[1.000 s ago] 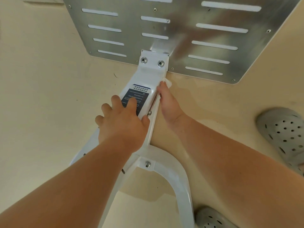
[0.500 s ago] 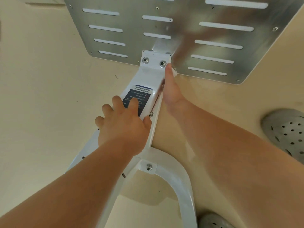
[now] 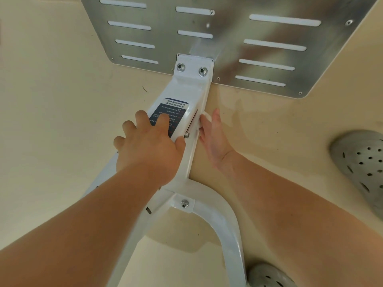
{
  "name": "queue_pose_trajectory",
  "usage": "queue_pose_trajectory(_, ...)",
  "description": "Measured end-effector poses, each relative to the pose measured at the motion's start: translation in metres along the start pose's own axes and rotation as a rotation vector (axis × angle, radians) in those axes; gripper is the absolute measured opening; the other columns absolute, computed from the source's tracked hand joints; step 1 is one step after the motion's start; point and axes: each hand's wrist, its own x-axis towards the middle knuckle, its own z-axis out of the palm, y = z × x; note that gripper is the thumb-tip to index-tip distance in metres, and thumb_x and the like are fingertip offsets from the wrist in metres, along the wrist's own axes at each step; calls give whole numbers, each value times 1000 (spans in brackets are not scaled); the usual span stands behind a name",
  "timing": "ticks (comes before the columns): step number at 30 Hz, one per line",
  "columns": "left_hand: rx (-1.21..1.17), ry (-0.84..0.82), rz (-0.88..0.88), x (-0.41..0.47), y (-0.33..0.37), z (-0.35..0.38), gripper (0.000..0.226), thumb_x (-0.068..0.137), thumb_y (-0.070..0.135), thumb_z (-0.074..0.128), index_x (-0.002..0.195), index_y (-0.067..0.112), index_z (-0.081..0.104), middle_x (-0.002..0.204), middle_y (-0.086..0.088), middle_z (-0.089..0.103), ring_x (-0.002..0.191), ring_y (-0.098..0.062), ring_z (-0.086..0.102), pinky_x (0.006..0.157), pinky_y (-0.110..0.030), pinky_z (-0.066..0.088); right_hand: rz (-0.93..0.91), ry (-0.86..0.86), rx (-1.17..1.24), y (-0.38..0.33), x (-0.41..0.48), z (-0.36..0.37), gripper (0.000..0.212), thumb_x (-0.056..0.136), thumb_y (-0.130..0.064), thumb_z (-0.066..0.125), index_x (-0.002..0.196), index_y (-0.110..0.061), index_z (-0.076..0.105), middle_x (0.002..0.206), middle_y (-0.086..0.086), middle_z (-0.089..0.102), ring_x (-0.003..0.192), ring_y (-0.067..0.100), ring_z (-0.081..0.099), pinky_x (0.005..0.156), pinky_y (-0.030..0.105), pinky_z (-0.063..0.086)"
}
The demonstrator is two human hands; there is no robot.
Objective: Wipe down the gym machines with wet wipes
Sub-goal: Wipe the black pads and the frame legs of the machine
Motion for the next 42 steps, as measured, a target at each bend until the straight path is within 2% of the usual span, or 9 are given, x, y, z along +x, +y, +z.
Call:
queue_pose_trajectory(9,8,2,-12,2,-3,3,51,95,57,38,134,25,36,121,-8,34,97,-27,29,84,-46,37,12,-7,-4,21,-13,9,104,73,-100,20,158,-41,32,160,-22,37,148,0,30,128,39,11)
queue_pose_trajectory(13,5,0,-11,1,-1,2,51,95,58,38,135,25,36,120,-8,34,96,-27,28,81,-45,35,121,-35,95,40,-34,-4,96,90,-85,1,161,-26,28,165,-15,29,149,2,28,129,37,7)
queue_pose_trajectory(17,4,-1,-9,1,0,0,51,96,58,37,135,25,36,120,-7,34,96,-27,28,82,-45,35,99,-45,152,23,-33,-7,102,89,-86,-1,162,-20,23,167,-9,25,154,8,23,130,39,6)
queue_pose_trajectory(22,17,0,-7,3,-1,0,51,96,57,37,137,26,35,122,-8,34,97,-27,27,81,-44,34,58,-47,222,16,-8,-2,120,65,-101,20,162,-30,25,164,-11,35,151,8,30,129,42,11)
queue_pose_trajectory(26,22,-10,-11,4,0,0,47,96,56,38,131,25,38,120,-8,34,96,-28,29,80,-45,34,150,-76,220,45,-32,1,103,83,-92,1,160,-30,28,154,-18,46,148,5,34,129,38,9)
queue_pose_trajectory(30,28,-12,-6,3,1,1,48,96,56,38,131,24,40,121,-9,34,96,-28,28,80,-46,35,307,-140,202,79,-58,4,103,84,-90,-1,161,-26,28,160,-14,38,151,7,28,129,39,3)
queue_pose_trajectory(34,17,-1,-5,5,0,-1,51,96,56,38,135,23,39,123,-10,35,96,-28,27,82,-47,36,298,-132,184,62,-54,7,99,88,-86,-2,153,-26,42,129,-22,63,136,6,45,127,36,11)
queue_pose_trajectory(38,6,-11,-7,3,2,0,51,96,57,39,134,23,40,124,-10,35,106,-33,36,85,-49,38,170,-27,206,28,-39,5,98,91,-82,-3,159,-21,32,138,-27,45,148,8,31,128,36,6)
queue_pose_trajectory(42,8,-22,1,2,1,1,51,96,57,40,134,23,39,127,-11,35,110,-35,38,88,-52,39,142,-2,165,34,-31,10,93,91,-83,0,160,-28,30,157,-14,43,145,5,36,128,37,9)
